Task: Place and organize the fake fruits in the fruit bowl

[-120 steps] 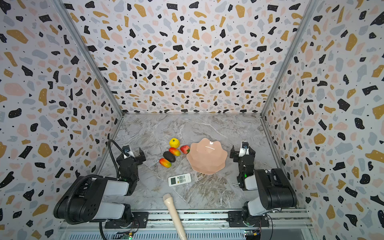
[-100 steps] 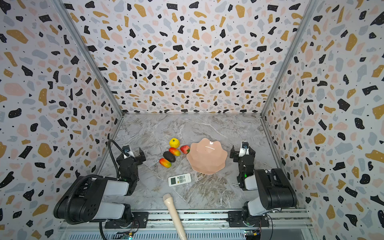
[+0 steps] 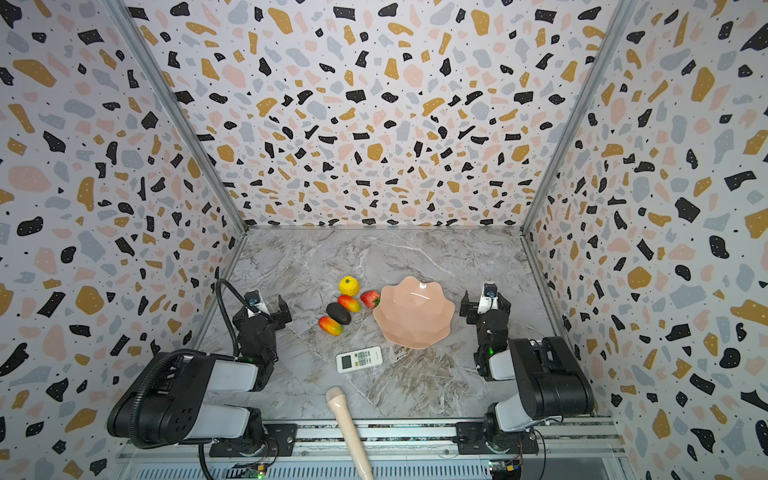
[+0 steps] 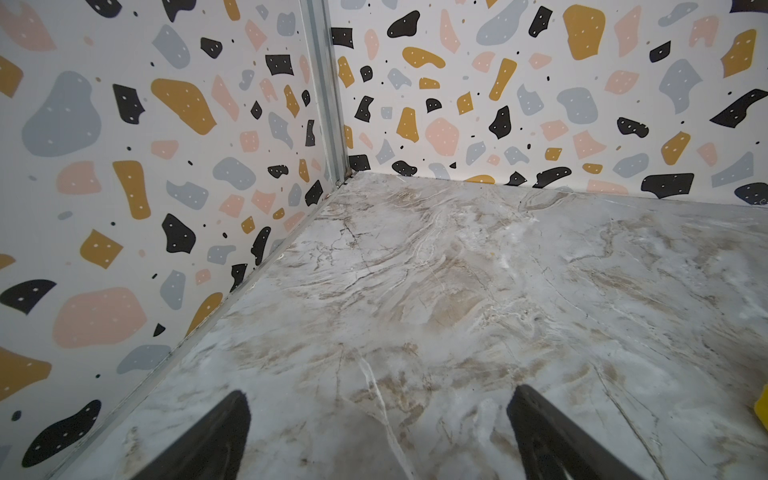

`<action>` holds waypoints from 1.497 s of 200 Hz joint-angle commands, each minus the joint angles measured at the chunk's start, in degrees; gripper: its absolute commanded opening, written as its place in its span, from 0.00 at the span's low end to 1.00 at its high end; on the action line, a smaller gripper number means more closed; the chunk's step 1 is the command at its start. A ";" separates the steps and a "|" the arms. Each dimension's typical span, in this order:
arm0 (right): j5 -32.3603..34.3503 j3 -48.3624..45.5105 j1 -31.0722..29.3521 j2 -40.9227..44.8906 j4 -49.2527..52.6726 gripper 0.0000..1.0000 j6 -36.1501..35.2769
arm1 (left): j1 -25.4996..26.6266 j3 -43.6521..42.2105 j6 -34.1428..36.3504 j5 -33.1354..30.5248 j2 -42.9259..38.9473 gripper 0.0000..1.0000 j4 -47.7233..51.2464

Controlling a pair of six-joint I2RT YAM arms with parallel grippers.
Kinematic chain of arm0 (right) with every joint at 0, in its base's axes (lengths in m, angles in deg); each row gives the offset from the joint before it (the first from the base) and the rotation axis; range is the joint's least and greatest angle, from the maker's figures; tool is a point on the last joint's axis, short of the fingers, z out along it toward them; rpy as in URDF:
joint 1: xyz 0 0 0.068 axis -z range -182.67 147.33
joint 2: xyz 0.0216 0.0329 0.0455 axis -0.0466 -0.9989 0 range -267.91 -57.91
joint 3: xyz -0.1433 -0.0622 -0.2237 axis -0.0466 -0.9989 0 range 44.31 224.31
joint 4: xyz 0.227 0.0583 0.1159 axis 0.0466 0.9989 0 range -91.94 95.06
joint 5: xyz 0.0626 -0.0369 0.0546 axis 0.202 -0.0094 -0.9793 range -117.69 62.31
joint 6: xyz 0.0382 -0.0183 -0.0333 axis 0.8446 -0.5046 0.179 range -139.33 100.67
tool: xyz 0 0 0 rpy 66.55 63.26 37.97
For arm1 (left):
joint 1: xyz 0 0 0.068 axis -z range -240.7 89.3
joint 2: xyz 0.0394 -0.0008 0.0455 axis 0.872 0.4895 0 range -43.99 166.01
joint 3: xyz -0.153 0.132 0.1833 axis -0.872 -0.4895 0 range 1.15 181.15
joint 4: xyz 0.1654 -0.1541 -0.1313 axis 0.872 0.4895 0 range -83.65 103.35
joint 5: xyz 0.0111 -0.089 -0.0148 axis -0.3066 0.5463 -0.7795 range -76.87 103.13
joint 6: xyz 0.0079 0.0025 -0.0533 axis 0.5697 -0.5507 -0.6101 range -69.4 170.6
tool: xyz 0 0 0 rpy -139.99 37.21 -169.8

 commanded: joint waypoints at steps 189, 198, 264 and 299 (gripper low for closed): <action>-8.15 38.70 -13.08 12.32 59.69 0.99 -4.25 | 3.10 30.43 -11.08 4.09 -25.37 1.00 65.61; -9.29 43.83 -15.94 9.16 63.96 0.99 -4.49 | 3.08 34.84 -10.27 5.79 -24.30 1.00 72.34; -13.05 78.77 -31.68 -16.91 88.58 0.99 -6.94 | 3.17 55.75 -1.85 20.32 -15.19 1.00 102.18; -12.33 87.01 -36.86 -26.35 88.91 0.99 -2.58 | 3.17 54.27 -0.47 21.53 -15.62 1.00 102.41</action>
